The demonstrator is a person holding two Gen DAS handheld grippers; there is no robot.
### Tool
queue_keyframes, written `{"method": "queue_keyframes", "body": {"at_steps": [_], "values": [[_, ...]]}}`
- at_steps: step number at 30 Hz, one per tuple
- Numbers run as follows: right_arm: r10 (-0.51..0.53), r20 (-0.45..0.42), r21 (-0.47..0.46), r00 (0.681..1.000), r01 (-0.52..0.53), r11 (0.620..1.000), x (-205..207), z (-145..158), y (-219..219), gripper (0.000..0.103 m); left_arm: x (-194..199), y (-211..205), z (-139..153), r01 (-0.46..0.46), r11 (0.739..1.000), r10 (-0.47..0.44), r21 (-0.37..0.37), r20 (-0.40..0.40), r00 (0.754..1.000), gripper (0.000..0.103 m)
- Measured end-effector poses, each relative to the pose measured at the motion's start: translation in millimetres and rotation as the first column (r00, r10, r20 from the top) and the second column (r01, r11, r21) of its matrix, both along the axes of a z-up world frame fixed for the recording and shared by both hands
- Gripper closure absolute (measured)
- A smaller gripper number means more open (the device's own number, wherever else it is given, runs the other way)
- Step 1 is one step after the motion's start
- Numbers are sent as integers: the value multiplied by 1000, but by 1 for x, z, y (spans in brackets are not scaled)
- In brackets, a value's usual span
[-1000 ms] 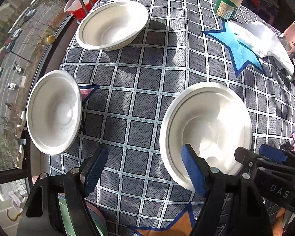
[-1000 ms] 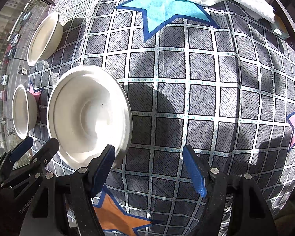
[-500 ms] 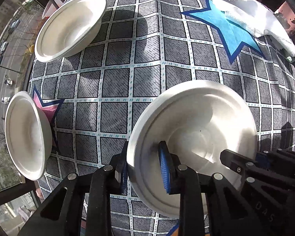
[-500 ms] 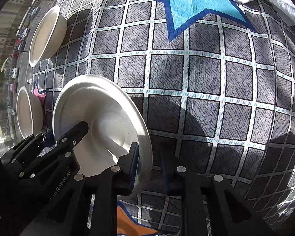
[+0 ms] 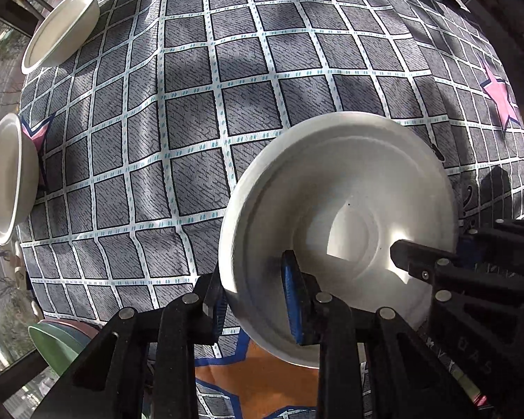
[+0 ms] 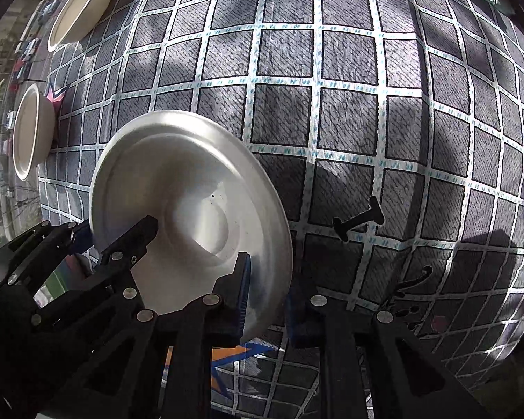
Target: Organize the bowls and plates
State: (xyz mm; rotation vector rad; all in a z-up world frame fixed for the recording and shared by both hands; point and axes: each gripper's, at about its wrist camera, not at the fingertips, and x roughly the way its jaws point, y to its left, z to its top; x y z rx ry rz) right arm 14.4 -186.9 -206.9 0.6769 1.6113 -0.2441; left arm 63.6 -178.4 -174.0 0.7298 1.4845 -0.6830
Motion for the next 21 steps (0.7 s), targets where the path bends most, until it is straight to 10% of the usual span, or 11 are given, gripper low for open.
{"method": "queue_keyframes", "body": {"at_steps": [15, 21], "values": [[-109, -84, -53, 990, 105, 993, -112, 0, 32, 83, -105, 6, -2, 142, 990, -143, -28, -65, 988, 71], [-162, -80, -74, 983, 156, 985, -125, -8, 6, 82, -129, 7, 21, 172, 983, -172, -58, 4, 985, 26]]}}
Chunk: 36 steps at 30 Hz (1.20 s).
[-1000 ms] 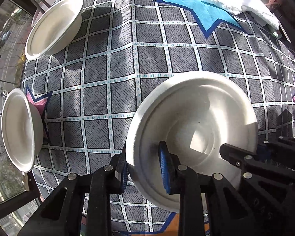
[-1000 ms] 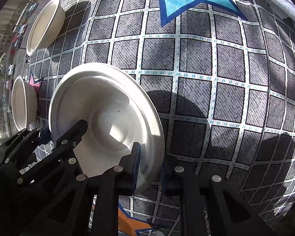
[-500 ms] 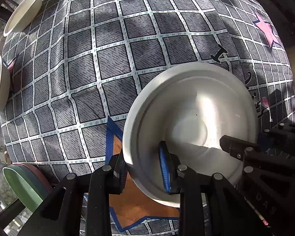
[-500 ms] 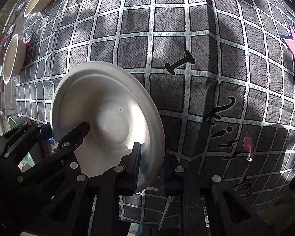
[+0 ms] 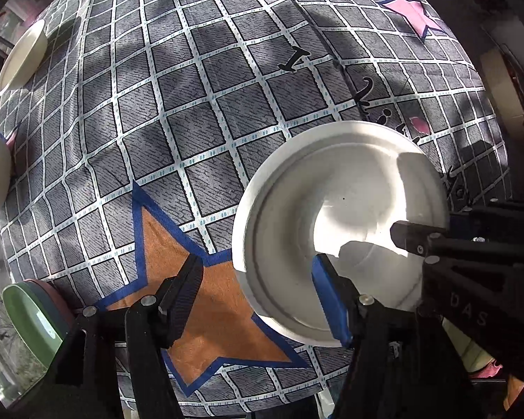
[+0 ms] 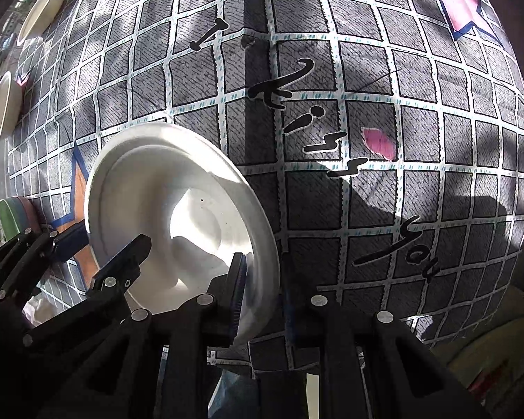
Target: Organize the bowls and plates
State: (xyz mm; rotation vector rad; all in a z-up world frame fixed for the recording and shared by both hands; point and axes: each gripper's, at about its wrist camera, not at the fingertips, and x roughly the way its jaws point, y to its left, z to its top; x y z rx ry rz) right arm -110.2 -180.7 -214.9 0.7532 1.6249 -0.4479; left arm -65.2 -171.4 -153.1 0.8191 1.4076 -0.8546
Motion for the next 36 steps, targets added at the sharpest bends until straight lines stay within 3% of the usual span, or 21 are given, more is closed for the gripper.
{"method": "queue_keyframes", "body": {"at_steps": [1, 2, 3, 4, 10, 14, 17, 22, 26, 28, 33, 36], "values": [[-10, -1, -4, 1000, 10, 1000, -6, 4, -6, 71, 0, 7, 5, 0, 1000, 1, -12, 14, 1000, 22], [-21, -2, -15, 1000, 21, 1000, -11, 7, -11, 41, 1, 14, 9, 0, 1000, 0, -20, 23, 1000, 22], [-32, 9, -33, 999, 33, 999, -15, 11, -13, 25, 5, 19, 13, 1, 1000, 0, -21, 26, 1000, 22], [-40, 28, -53, 999, 42, 998, -18, 15, -16, 18, 10, 23, 16, -2, 1000, 3, -20, 27, 1000, 22], [-69, 27, -110, 997, 71, 991, -24, 36, -36, 18, 41, 82, 37, -47, 997, 49, -62, 32, 998, 22], [-94, 47, -129, 994, 100, 987, -14, 64, -54, 18, 64, 119, 63, -124, 984, 140, -128, 122, 983, 22], [-92, 61, -145, 994, 100, 984, -8, 76, -62, 18, 118, 112, 73, -215, 965, 243, -151, 201, 949, 22], [-49, 95, -163, 994, 64, 985, 6, 102, -64, 18, 168, 152, 63, -367, 915, 401, -169, 264, 877, 22], [-8, 143, -163, 990, 31, 986, 24, 120, -54, 18, 203, 175, 49, -464, 867, 498, -183, 278, 821, 22], [15, 167, -157, 986, 11, 988, 34, 129, -48, 18, 213, 186, 39, -494, 852, 523, -170, 281, 805, 22], [82, 225, -141, 971, -51, 989, 63, 133, -8, 18, 214, 199, 10, -490, 867, 495, -97, 282, 821, 22], [123, 247, -128, 961, -93, 987, 86, 130, 11, 18, 211, 202, 9, -481, 873, 483, -80, 275, 831, 22]]}}
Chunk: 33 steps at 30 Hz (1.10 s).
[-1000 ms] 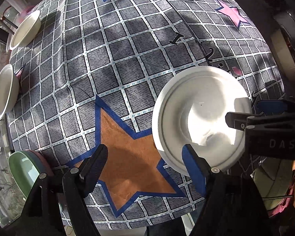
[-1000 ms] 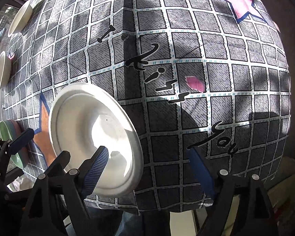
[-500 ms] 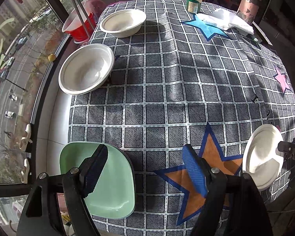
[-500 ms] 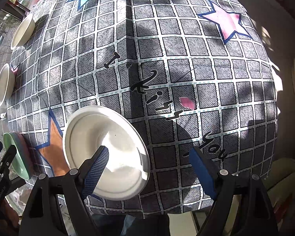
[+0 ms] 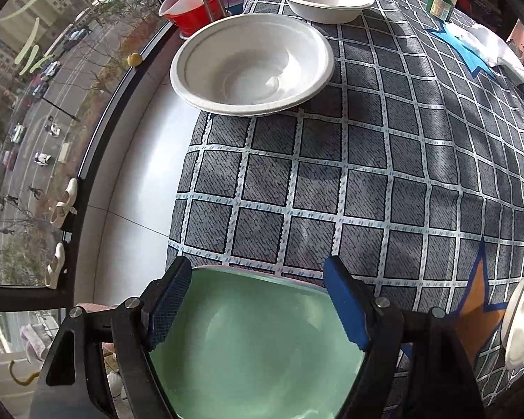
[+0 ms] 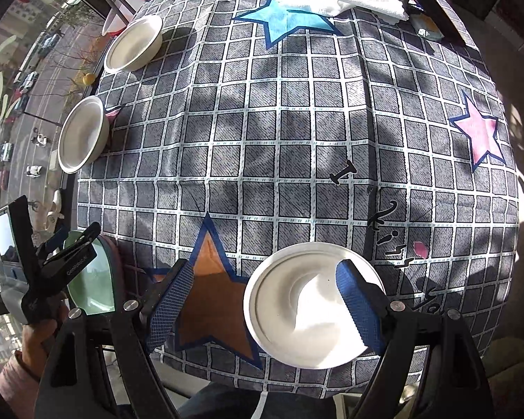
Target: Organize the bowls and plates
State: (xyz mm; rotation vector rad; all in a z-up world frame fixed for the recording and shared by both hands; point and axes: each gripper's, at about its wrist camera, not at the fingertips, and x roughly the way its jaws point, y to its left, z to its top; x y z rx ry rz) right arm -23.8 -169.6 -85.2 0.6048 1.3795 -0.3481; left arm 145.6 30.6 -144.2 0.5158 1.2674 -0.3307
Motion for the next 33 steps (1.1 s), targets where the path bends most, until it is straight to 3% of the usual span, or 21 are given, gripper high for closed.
{"method": "queue_keyframes", "body": {"at_steps": [7, 17, 25, 33], "values": [[59, 22, 40, 998, -60, 997, 56, -11, 28, 18, 20, -3, 31, 8, 999, -7, -39, 24, 1000, 22], [121, 20, 87, 992, -123, 989, 163, -34, 55, 18, 102, -14, 54, -86, 996, 87, -37, 48, 995, 22], [133, 21, 112, 991, -135, 985, 247, -65, 73, 18, 164, -20, 36, -145, 989, 146, -21, 35, 989, 22], [142, -7, 136, 990, -140, 981, 281, -92, 85, 18, 187, -26, 2, -147, 989, 147, 27, 3, 989, 22]]}}
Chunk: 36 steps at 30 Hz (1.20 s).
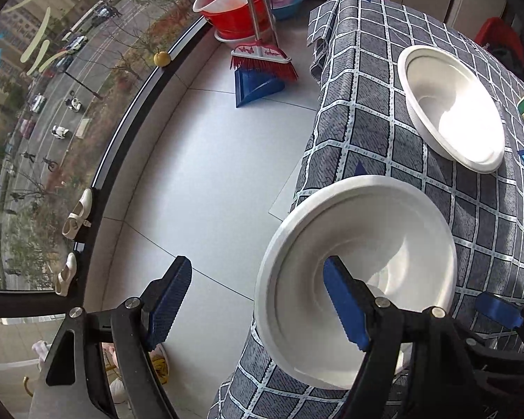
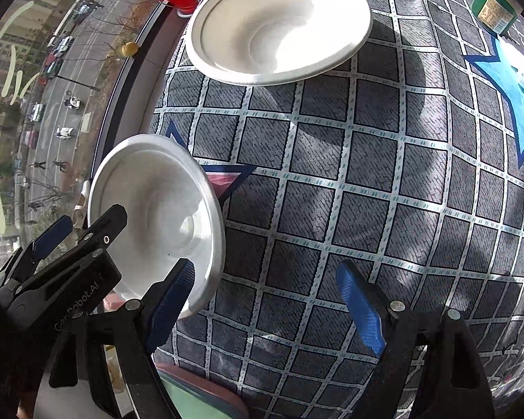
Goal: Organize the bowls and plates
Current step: 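Move both grippers to a second white bowl and grasp its rim, then carry the second white bowl with both grippers toward the first bowl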
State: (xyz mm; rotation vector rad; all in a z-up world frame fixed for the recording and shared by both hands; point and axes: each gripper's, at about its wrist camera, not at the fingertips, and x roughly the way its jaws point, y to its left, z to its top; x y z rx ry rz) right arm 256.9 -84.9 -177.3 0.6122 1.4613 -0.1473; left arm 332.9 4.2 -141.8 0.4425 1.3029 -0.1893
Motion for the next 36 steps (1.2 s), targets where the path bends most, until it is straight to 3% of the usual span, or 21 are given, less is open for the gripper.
{"method": "queue_keyframes", "body": {"at_steps": [1, 3, 5, 6, 8, 11, 17, 25, 30, 36], "values": [[-2, -5, 4, 1000, 2, 1000, 1, -4, -2, 18, 2, 1, -3, -8, 1000, 8, -9, -15, 1000, 23], [-4, -18, 22, 1000, 4, 1000, 4, -11, -1, 27, 5, 2, -9, -23, 999, 22, -24, -46, 999, 39], [1, -30, 50, 1000, 1, 999, 7, -17, 2, 47, 6, 1, -17, -25, 999, 21, -36, -104, 994, 66], [-7, -21, 78, 1000, 8, 997, 7, -18, 3, 50, 5, -2, -19, -19, 999, 13, -48, -120, 993, 73], [-24, -9, 127, 1000, 25, 992, 9, -18, 3, 71, 1, -9, -18, 11, 999, -14, -32, -111, 994, 75], [-5, -29, 148, 1000, 9, 989, 9, -20, 3, 86, -10, -22, -17, 59, 998, -60, -14, -117, 991, 77], [16, -68, 127, 998, -7, 992, -18, -17, -19, 86, -53, -50, -20, 138, 990, -143, -38, -168, 975, 78], [6, -179, 33, 984, 0, 999, -88, -16, -60, 85, -149, -100, -27, 277, 958, -286, -70, -219, 933, 78], [-25, -230, 13, 973, 29, 999, -128, -15, -74, 85, -190, -113, -31, 290, 952, -304, -95, -251, 919, 78], [-54, -245, 23, 968, 61, 998, -145, -21, -77, 84, -211, -125, -30, 320, 945, -325, -62, -229, 917, 75]]}}
